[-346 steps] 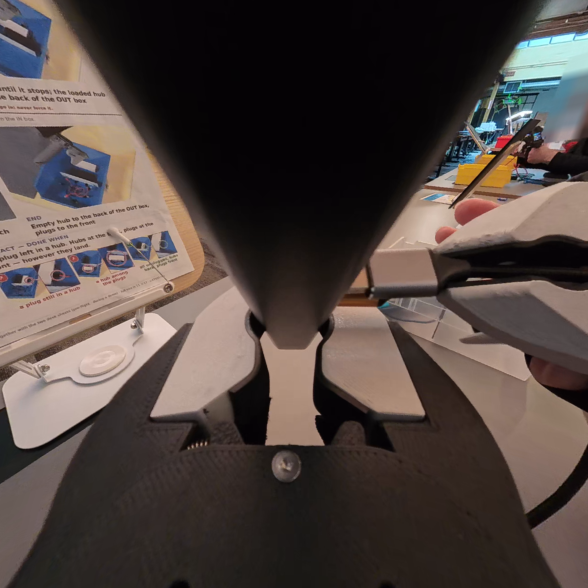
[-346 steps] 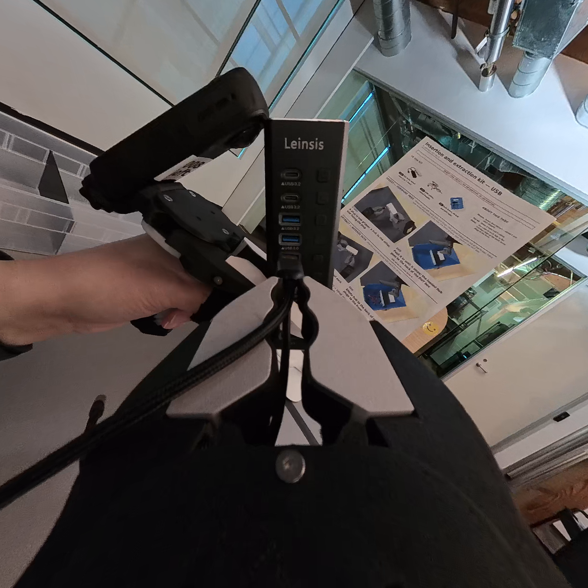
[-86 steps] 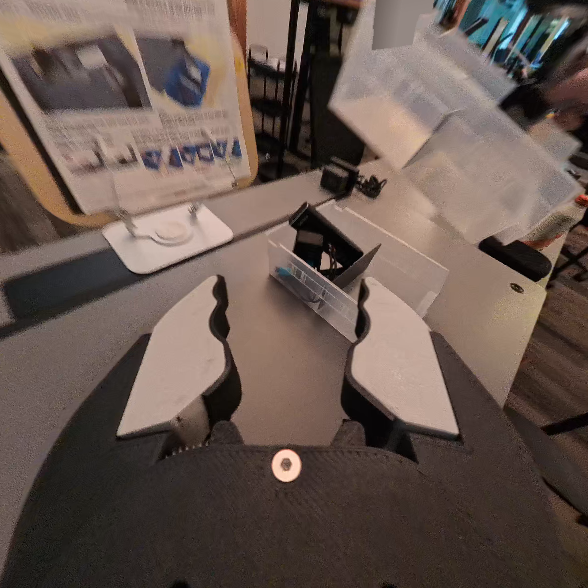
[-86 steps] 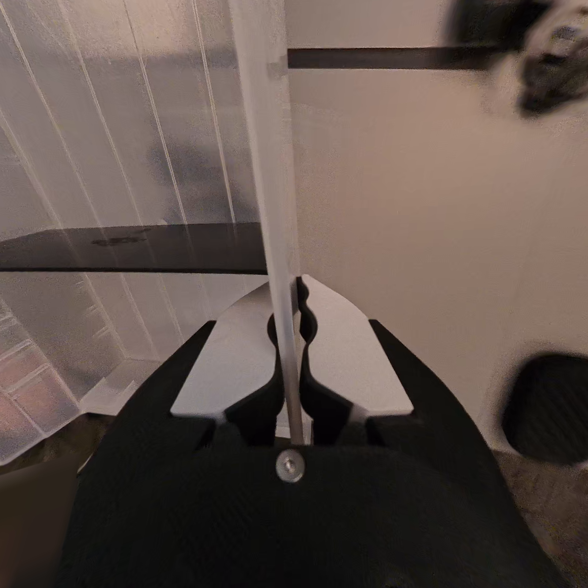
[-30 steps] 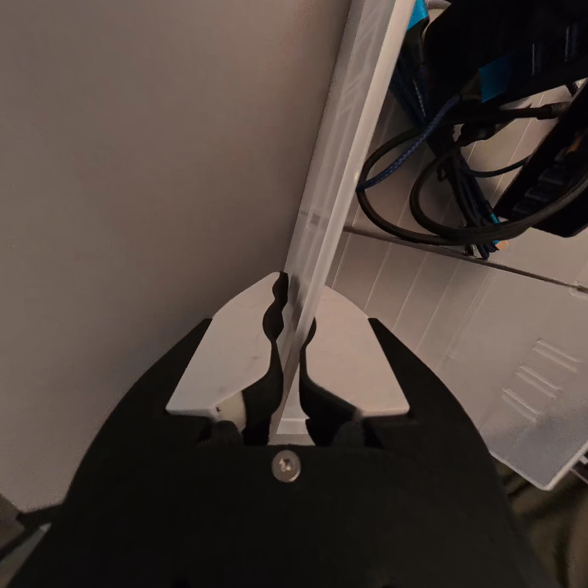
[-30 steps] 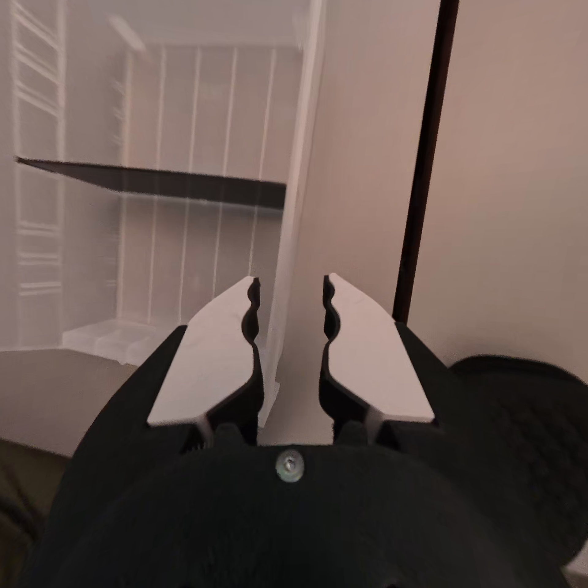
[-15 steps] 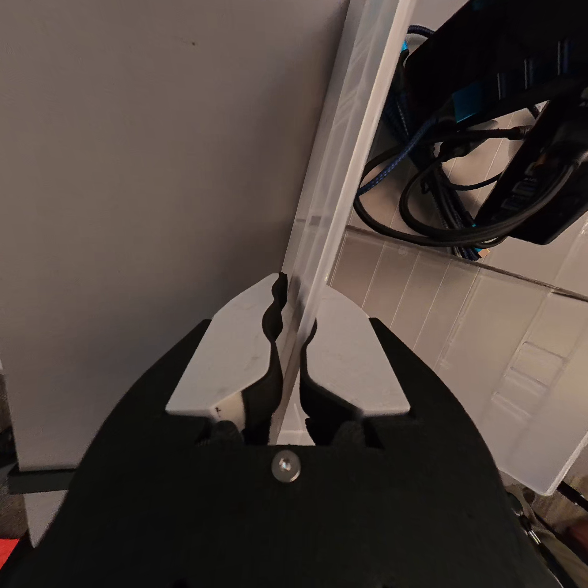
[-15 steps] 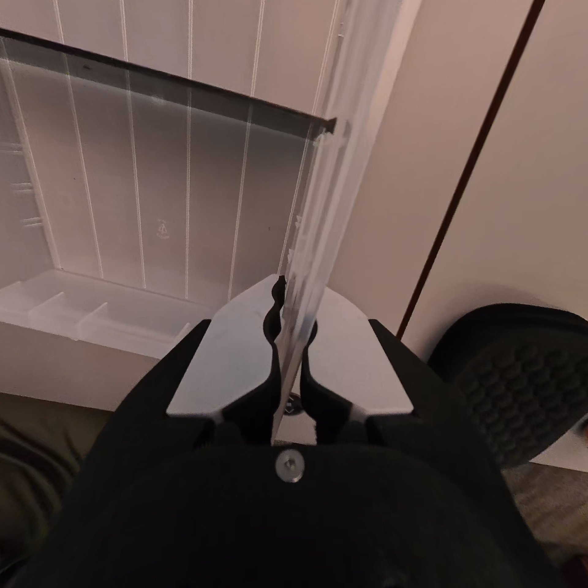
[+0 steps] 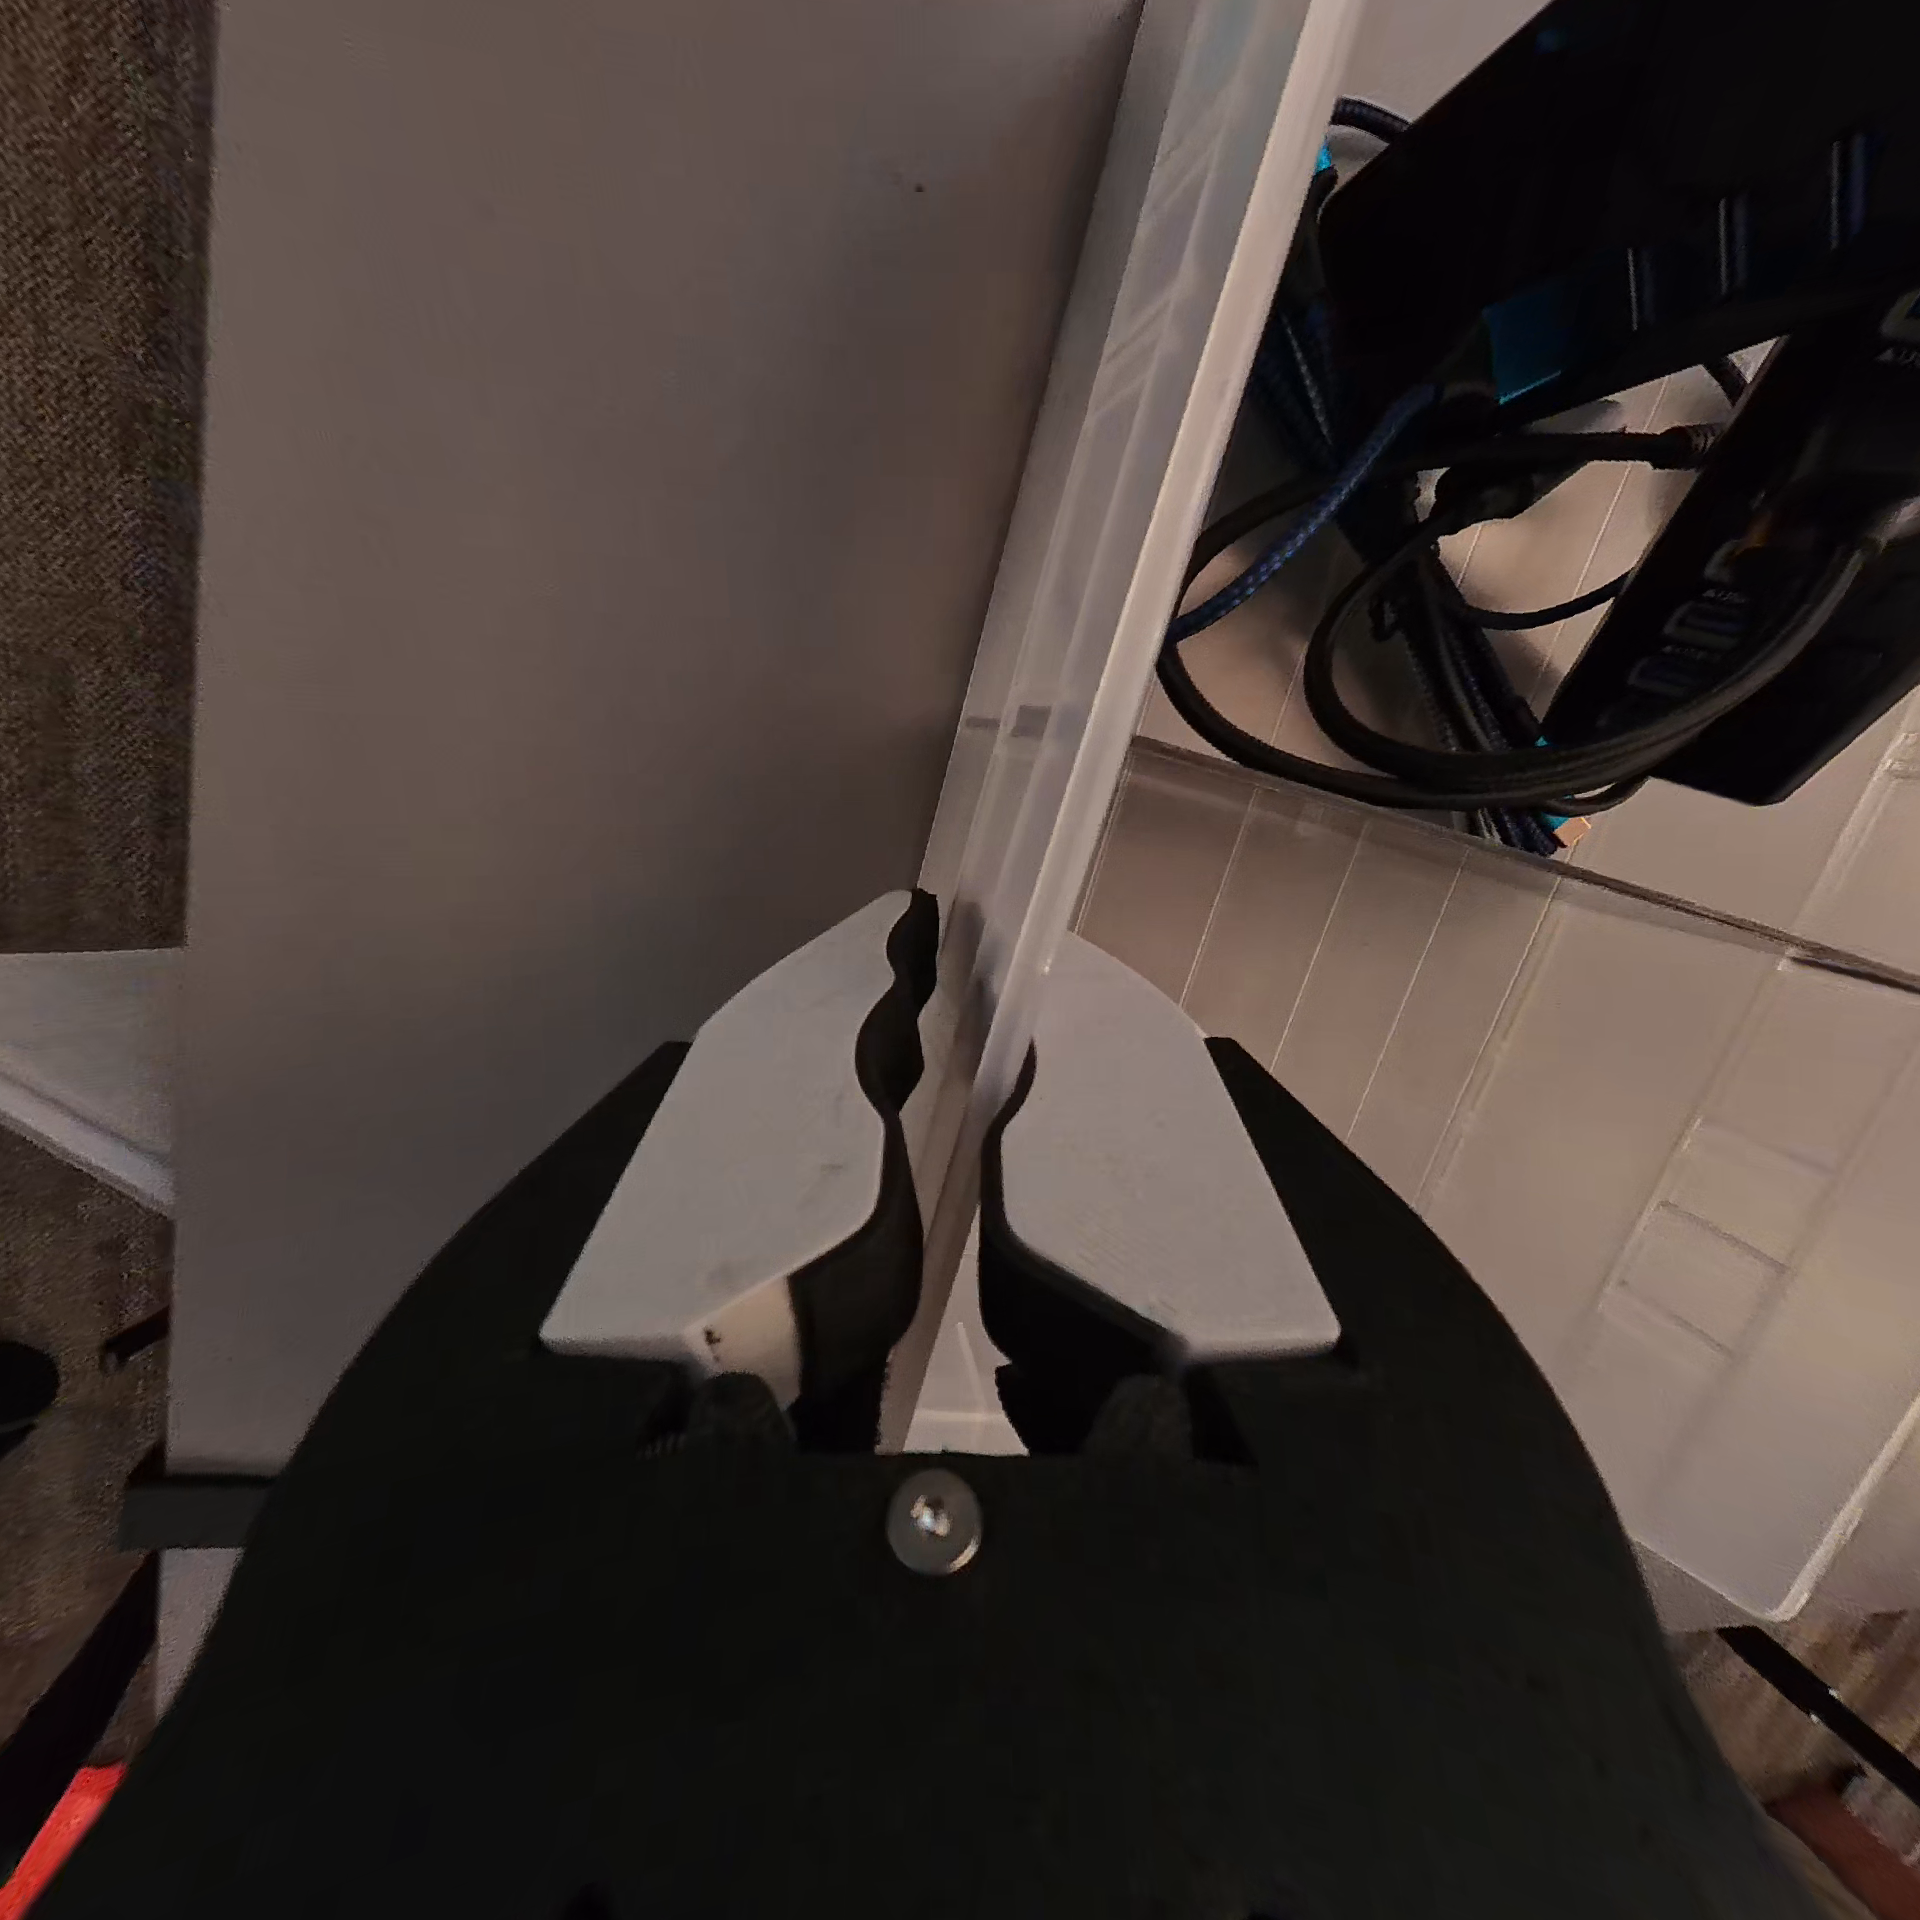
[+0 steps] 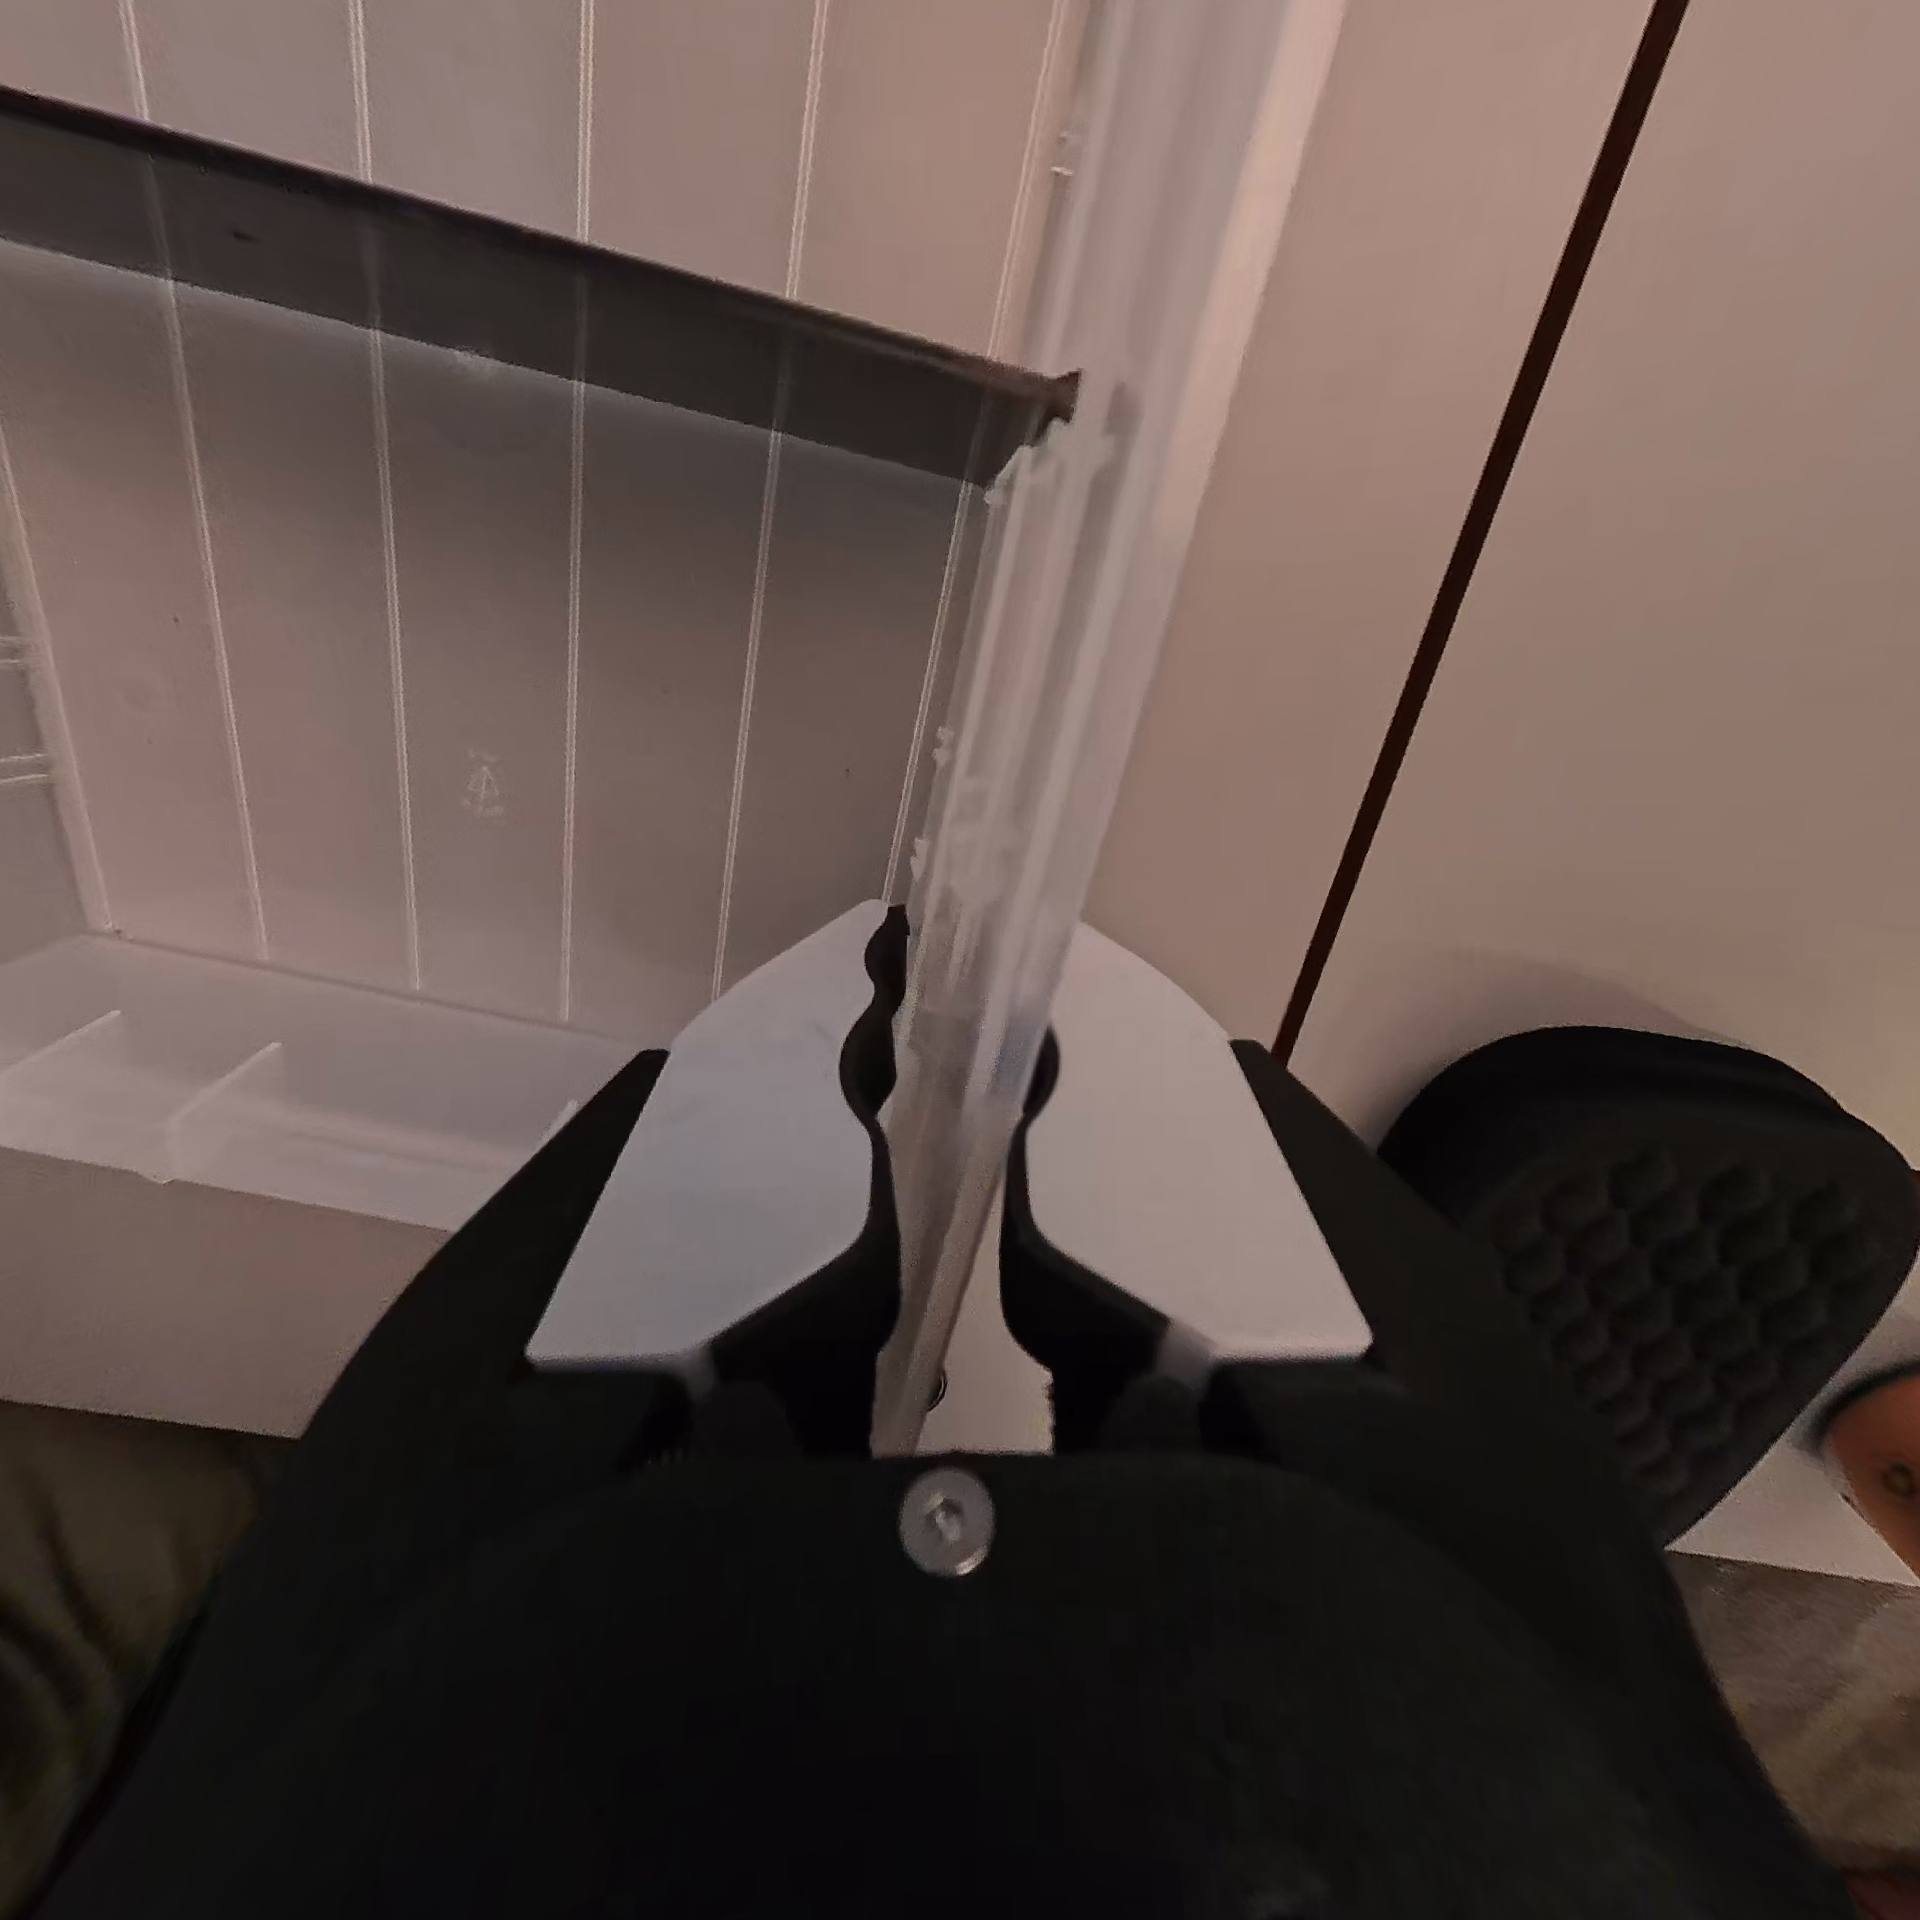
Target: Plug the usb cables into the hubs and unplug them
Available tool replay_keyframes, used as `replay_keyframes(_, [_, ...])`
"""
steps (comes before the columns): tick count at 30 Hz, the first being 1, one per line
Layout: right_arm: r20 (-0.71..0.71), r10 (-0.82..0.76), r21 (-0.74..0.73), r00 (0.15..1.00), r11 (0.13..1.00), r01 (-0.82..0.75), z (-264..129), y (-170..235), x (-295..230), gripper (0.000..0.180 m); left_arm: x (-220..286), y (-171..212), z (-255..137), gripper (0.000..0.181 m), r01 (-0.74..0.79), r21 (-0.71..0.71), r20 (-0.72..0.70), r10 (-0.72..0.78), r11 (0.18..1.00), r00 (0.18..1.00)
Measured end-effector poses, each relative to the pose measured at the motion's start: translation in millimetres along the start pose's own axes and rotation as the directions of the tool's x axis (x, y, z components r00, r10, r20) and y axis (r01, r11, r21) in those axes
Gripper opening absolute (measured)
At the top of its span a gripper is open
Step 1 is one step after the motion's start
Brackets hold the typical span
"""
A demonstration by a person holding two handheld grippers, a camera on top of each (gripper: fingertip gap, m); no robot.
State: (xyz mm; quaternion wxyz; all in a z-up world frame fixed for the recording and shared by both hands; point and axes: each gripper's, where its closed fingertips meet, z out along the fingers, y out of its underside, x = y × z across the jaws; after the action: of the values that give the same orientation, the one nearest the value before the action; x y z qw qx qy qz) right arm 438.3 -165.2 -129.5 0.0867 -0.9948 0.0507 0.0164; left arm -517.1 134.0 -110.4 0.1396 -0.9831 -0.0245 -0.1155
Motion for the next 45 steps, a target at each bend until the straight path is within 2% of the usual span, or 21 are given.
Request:
replay_keyframes(14, [0.002, -0.01, -0.004, 1.0, 1.0, 0.01, 2.1, -2.0, 1.7, 0.015, -23.1, -10.2, -3.1, 0.005, -0.007, 0.008, 0.005, 0.007, 1.0, 1.0])
replay_keyframes(19, [-0.045, -0.007, 0.01, 0.999, 1.0, 0.007, 1.9, -3.1, 5.5, 0.02, -24.9, -7.1, -7.5, 0.007, 0.005, 0.026, -0.024, -0.004, 1.0, 1.0])
replay_keyframes(21, [-0.085, -0.011, 0.039, 0.996, 0.999, 0.014, -2.1, -4.2, 8.0, 0.024, -21.7, -14.0, -18.7, 0.011, -0.002, 0.105, -0.072, 0.009, 0.995, 0.997])
replay_keyframes(23, [-0.138, -0.006, 0.103, 0.99, 0.994, 0.021, -14.2, -8.2, 11.1, 0.028, -18.4, -26.1, -40.0, 0.024, 0.002, 0.222, -0.111, 0.023, 0.975, 0.994])
replay_keyframes(26, [-0.252, 0.028, 0.242, 0.967, 0.97, 0.035, -51.5, -19.3, 16.9, 0.034, 3.2, -44.3, -75.9, 0.039, -0.094, 0.391, -0.146, 0.163, 0.915, 0.976])
replay_keyframes(27, [-0.293, 0.049, 0.313, 0.955, 0.949, 0.048, -69.5, -27.5, 16.6, 0.034, 15.3, -49.8, -85.2, 0.05, -0.135, 0.436, -0.154, 0.221, 0.89, 0.963])
replay_keyframes(28, [-0.323, 0.066, 0.403, 0.944, 0.912, 0.074, -90.6, -39.1, 11.7, 0.033, 29.0, -54.6, -92.3, 0.052, -0.168, 0.47, -0.165, 0.274, 0.866, 0.948])
replay_keyframes(31, [-0.311, 0.073, 0.686, 0.947, 0.708, 0.17, -159.6, -81.1, -35.2, 0.033, 73.0, -69.4, -98.0, 0.066, -0.202, 0.518, -0.244, 0.37, 0.831, 0.896])
replay_keyframes(34, [-0.22, -0.062, 0.875, 0.973, 0.428, 0.225, -216.5, -115.6, -118.5, 0.035, 101.7, -91.0, -84.8, 0.07, -0.247, 0.519, -0.247, 0.421, 0.818, 0.873])
replay_keyframes(37, [-0.192, -0.251, 0.94, 0.949, 0.232, 0.252, -247.8, -135.2, -203.0, 0.041, 108.7, -114.9, -60.4, 0.08, -0.317, 0.479, -0.19, 0.449, 0.819, 0.873])
replay_keyframes(42, [-0.234, -0.452, 0.935, 0.861, 0.137, 0.326, -257.1, -151.9, -307.1, 0.041, 106.0, -153.7, -34.3, 0.077, -0.33, 0.463, -0.17, 0.448, 0.823, 0.878])
replay_keyframes(45, [-0.272, -0.503, 0.929, 0.821, 0.084, 0.359, -255.0, -159.9, -345.1, 0.041, 109.9, -157.7, -17.7, 0.076, -0.352, 0.356, -0.218, 0.443, 0.866, 0.87])
